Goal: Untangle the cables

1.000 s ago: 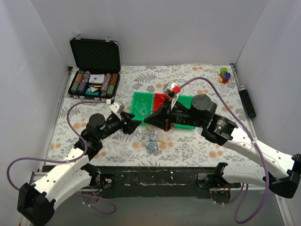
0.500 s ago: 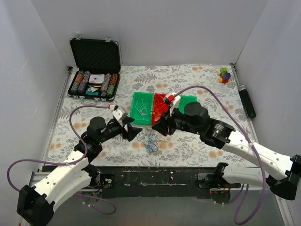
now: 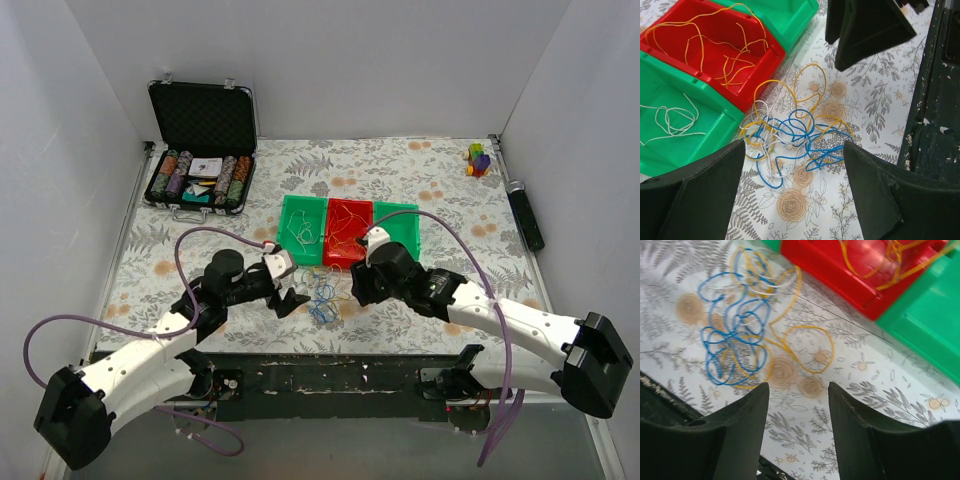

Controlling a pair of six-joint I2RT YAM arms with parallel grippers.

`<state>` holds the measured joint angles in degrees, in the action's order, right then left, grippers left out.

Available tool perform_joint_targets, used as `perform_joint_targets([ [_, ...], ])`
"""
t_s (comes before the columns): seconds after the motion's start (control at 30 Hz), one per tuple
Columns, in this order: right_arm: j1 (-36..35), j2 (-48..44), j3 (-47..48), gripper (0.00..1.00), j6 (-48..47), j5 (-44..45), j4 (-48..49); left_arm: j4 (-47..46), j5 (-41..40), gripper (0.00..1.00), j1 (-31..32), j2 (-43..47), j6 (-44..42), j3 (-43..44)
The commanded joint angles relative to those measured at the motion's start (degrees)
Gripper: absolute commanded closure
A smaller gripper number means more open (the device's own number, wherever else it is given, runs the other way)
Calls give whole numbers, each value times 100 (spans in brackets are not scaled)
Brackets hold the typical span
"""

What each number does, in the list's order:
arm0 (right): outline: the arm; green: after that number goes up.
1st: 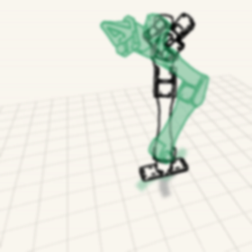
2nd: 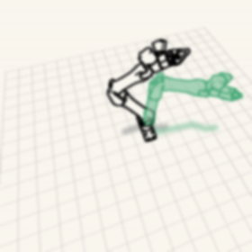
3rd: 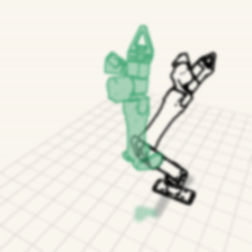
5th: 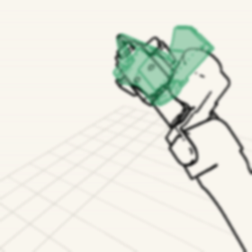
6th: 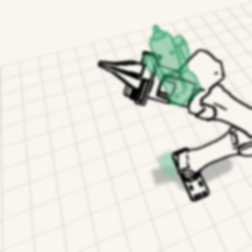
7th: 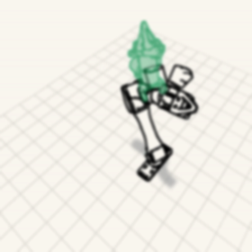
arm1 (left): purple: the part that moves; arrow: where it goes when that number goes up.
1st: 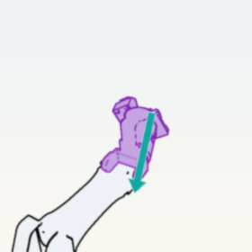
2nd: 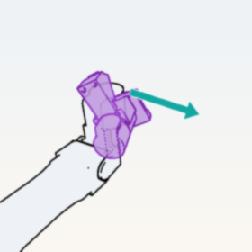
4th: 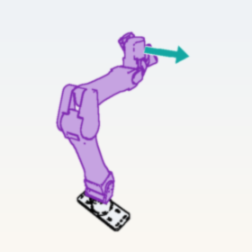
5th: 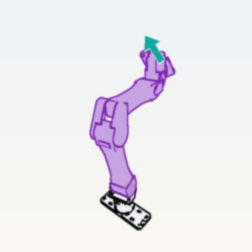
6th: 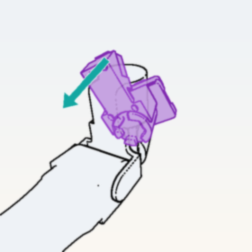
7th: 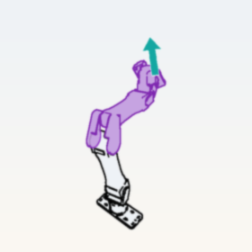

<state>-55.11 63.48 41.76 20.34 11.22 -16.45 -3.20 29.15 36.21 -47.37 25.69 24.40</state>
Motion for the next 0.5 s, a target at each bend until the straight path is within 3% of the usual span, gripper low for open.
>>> perform_joint_targets([
  [0.0, 369, 50, -326, 41, 435, 258, 431, -128, -119, 20, 185, -210, -556, 56],
  [0.3, 677, 471, -625, 41, 586, 38, 1143, -242, -181, 16, 317, -439, -592, 161],
  [0.47, 844, 884, -748, 47, 638, -164, 1565, -295, -208, 15, 317, -466, -609, 196],
])
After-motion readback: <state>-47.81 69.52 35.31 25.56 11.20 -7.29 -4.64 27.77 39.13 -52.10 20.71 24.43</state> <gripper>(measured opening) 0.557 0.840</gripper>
